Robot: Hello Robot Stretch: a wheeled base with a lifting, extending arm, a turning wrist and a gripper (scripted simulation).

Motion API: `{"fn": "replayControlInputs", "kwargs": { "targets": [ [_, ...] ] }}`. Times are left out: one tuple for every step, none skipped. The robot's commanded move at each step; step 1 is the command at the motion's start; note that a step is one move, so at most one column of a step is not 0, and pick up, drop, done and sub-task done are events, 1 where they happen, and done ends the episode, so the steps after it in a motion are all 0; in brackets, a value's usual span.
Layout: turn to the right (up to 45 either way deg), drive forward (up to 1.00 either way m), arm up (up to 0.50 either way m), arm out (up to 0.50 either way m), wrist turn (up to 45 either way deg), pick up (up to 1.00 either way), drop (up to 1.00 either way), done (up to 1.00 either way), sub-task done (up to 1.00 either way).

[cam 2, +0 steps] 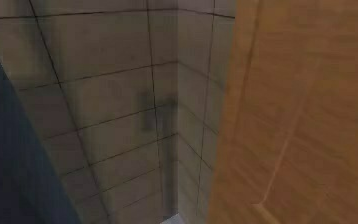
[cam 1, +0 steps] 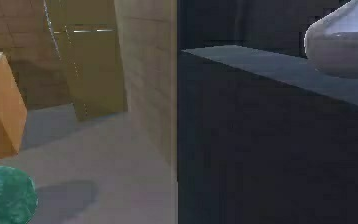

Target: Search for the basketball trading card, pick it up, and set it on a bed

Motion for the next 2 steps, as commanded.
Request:
{"fn": "replayControlInputs", "kwargs": {
  "targets": [
    [-45.0, 0.0, 0.0, 0.0, 0.0, 0.0, 0.0, 0.0, 0.0],
    [-45.0, 0.0, 0.0, 0.0, 0.0, 0.0, 0.0, 0.0, 0.0]
  ]
}}
